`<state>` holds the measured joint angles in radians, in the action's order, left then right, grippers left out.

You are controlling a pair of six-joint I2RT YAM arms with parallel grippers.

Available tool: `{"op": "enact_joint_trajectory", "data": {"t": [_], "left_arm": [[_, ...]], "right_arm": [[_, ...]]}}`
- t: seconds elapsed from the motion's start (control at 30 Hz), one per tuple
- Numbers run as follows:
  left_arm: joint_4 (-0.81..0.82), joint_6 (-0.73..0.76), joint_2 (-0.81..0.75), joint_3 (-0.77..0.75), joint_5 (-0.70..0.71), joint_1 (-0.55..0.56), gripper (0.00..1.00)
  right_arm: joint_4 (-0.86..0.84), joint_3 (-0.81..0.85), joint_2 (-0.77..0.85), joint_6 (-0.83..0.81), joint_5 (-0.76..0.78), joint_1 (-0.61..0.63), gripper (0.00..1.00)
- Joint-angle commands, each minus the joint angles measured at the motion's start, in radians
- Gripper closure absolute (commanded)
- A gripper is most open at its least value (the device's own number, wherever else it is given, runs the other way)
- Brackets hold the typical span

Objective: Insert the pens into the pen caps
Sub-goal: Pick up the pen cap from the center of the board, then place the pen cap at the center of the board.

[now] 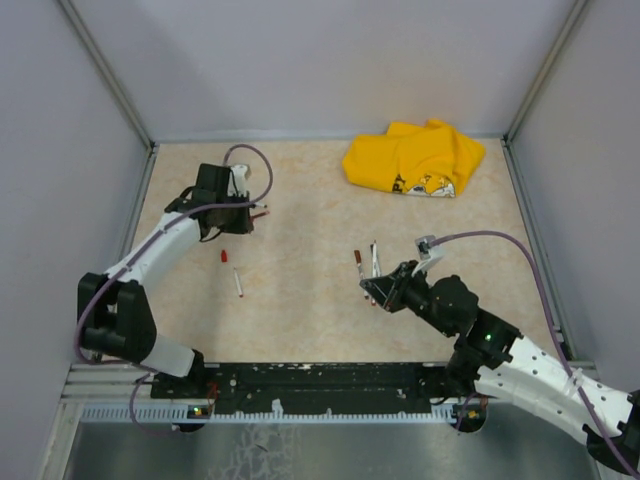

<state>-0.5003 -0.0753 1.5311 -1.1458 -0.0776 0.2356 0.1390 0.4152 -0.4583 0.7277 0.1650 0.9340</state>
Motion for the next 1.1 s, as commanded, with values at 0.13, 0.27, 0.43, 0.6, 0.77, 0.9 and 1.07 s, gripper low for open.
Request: {"op": "enact_joint_trajectory", "data": {"t": [0.13, 0.27, 0.43, 0.6, 0.77, 0.9, 1.07], "left_arm": [[0.033, 0.053, -0.176, 0.099, -0.071, 0.296, 0.81], [0.035, 0.048, -0.211, 0.152, -0.063, 0.412, 0.81], [0.029, 0.048, -0.201, 0.204, -0.059, 0.520, 0.81], [0.018, 0.044, -0.145, 0.220, -0.010, 0.643, 0.81], [0.021, 0.035, -0.063, 0.223, 0.031, 0.748, 0.81], [0.019, 0.036, 0.008, 0.211, 0.067, 0.808, 0.80], [0.016, 0.042, 0.076, 0.194, 0.100, 0.857, 0.77]], "right_arm": [[0.011, 0.073, 0.030, -0.028, 0.048, 0.009, 1.00], [0.026, 0.076, 0.042, -0.026, 0.058, 0.009, 1.00], [0.057, 0.076, 0.082, 0.001, 0.115, 0.010, 1.00], [0.161, 0.088, 0.152, 0.075, 0.265, 0.010, 1.00], [0.235, 0.113, 0.218, 0.099, 0.345, 0.009, 1.00], [0.272, 0.135, 0.254, 0.096, 0.373, 0.010, 1.00], [0.293, 0.152, 0.261, 0.085, 0.383, 0.010, 1.00]]}}
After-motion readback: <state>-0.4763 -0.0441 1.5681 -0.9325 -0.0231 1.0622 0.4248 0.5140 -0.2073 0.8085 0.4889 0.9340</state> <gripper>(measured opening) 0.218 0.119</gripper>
